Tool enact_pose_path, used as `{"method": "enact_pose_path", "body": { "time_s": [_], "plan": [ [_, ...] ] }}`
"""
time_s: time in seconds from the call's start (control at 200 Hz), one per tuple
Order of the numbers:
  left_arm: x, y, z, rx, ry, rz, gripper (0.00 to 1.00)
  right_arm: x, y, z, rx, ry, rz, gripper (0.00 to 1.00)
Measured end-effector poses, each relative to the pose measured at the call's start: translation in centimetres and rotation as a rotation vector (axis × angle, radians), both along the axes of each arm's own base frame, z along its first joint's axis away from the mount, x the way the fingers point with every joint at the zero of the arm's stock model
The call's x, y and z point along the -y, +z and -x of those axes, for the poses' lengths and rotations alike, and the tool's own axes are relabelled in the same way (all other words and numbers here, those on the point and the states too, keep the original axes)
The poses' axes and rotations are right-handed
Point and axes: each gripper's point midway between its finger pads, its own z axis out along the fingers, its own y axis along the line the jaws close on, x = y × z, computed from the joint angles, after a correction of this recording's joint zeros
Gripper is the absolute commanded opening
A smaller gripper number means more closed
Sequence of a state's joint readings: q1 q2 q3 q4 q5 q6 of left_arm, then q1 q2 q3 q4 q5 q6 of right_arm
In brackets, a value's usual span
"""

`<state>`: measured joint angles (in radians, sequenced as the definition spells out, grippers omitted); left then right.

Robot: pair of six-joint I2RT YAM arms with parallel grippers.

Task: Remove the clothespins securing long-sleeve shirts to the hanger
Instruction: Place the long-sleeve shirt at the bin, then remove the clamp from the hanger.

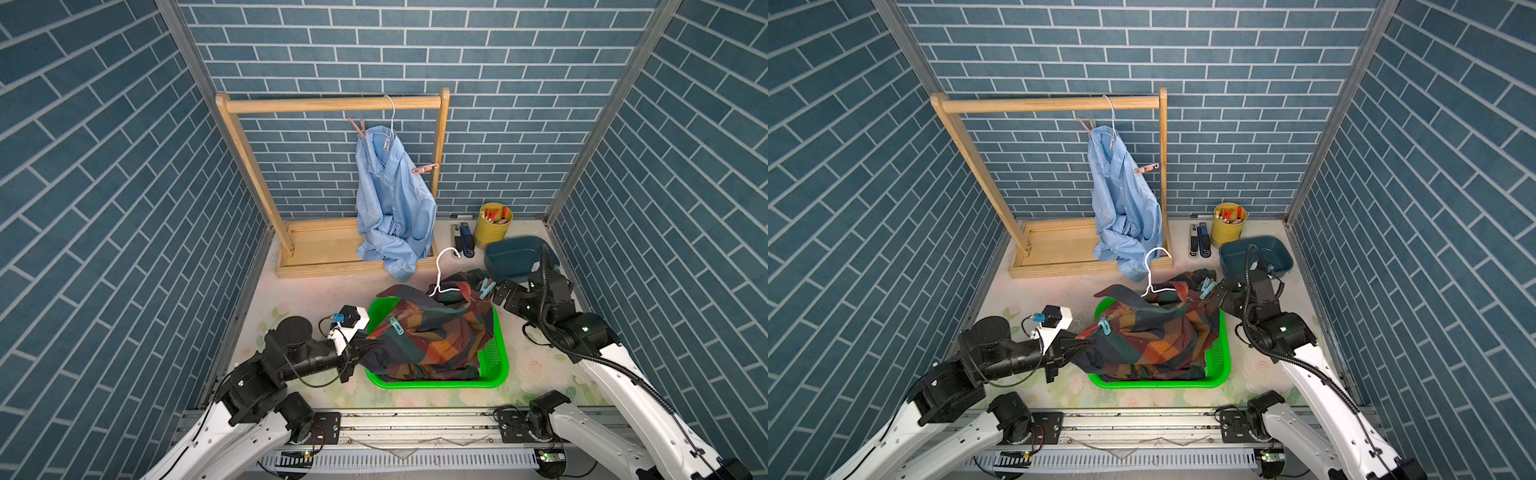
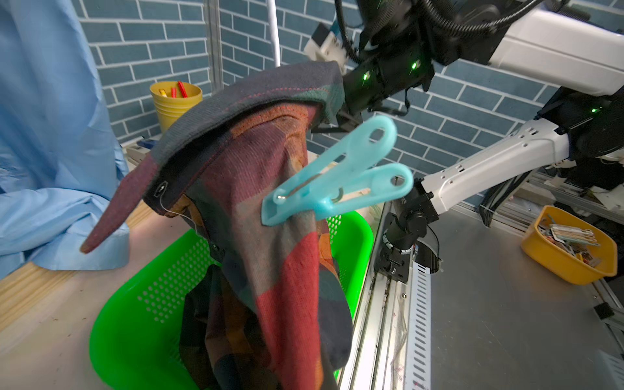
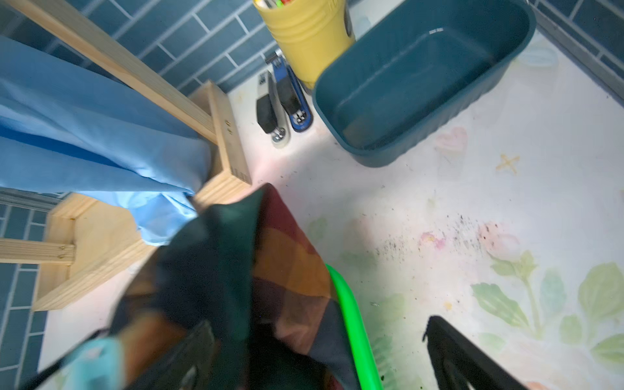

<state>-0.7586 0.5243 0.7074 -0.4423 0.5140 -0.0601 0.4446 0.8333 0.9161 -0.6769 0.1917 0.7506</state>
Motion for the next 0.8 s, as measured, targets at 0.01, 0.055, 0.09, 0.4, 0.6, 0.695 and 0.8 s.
{"method": "enact_pose_path", "body": {
  "time_s": [0.01, 0.055, 0.09, 0.4, 0.6, 0.695, 0.8],
  "plan": [
    [0.1, -0.1, 0.0, -0.004, -0.002, -0.003, 0.0, 0.0, 0.2, 0.1, 0.003, 0.004, -0.002, 0.99],
    [0.6, -0.6, -0.3, -0.02, -0.015, -0.017, 0.0, -0.1, 0.8, 0.6, 0.02, 0.031, -0.002, 0.99],
    [0.8, -0.9, -0.4, -0.03, -0.024, -0.027, 0.0, -0.2, 1.2, 1.0, 0.031, 0.052, -0.004, 0.99],
    [1.6, -4.6, -0.7, -0.099, -0.057, -0.12, 0.16, -3.3, 1.8, 1.2, 0.043, 0.224, -0.055, 0.99],
    [1.1, -5.6, -1.1, -0.116, -0.023, -0.162, 0.71, -6.2, -0.1, -0.7, -0.004, 0.296, -0.08, 0.99],
    [0.7, -5.9, -1.3, -0.121, 0.005, -0.179, 0.85, -7.4, -0.4, -1.3, -0.01, 0.326, -0.096, 0.99],
    [0.2, -6.0, -1.4, -0.113, 0.029, -0.19, 0.94, -8.3, -0.6, -1.7, -0.003, 0.35, -0.115, 0.99]
  ]
}}
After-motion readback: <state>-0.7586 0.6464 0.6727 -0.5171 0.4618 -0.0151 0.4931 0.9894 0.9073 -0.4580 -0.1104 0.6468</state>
